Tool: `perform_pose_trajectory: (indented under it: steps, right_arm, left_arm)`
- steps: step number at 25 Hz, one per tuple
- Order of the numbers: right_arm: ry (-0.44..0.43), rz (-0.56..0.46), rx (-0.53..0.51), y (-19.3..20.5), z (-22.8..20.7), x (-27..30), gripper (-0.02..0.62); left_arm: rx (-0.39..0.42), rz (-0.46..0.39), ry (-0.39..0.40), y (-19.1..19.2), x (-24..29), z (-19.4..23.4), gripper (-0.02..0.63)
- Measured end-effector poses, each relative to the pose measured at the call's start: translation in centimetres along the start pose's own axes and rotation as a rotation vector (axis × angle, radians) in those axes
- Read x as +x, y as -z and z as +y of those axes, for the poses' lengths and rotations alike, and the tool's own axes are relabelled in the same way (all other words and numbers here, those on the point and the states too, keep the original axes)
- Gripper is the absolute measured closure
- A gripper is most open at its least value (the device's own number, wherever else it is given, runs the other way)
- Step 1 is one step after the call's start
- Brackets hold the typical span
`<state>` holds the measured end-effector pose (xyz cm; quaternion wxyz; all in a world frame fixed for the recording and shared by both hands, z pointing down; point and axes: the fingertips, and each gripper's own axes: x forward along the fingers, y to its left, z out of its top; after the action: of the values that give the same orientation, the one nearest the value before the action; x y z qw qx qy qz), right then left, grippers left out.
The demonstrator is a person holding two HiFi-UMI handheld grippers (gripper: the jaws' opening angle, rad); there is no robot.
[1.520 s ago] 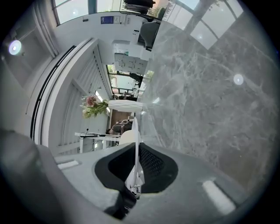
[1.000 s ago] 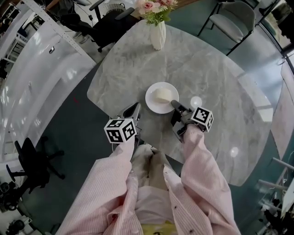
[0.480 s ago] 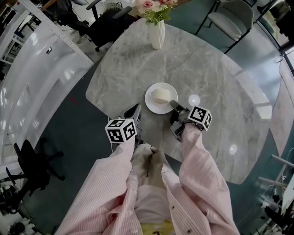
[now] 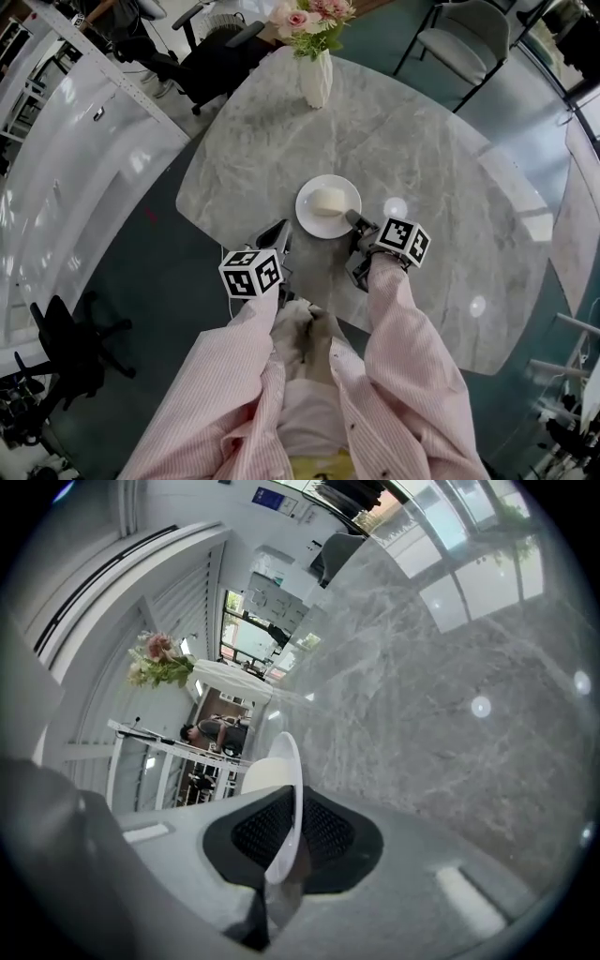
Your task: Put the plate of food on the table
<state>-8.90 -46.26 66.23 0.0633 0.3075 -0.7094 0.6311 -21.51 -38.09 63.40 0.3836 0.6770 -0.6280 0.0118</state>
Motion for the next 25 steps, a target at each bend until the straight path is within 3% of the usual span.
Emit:
perform_pose_trajectory:
  steps: [13, 25]
  right_arm:
    - [0.243, 0.079, -0.393, 1.0, -0.6, -0.4, 0.490]
    - [0.333, 0.051, -0.510, 0.7, -0.9, -2.5, 0.459]
  left_arm:
    - [0.011, -0.005, 0.018, -0.2, -0.5, -0.6, 0.611]
    - [0.049, -0.021, 0.057, -1.1, -1.5, -2.1, 0.611]
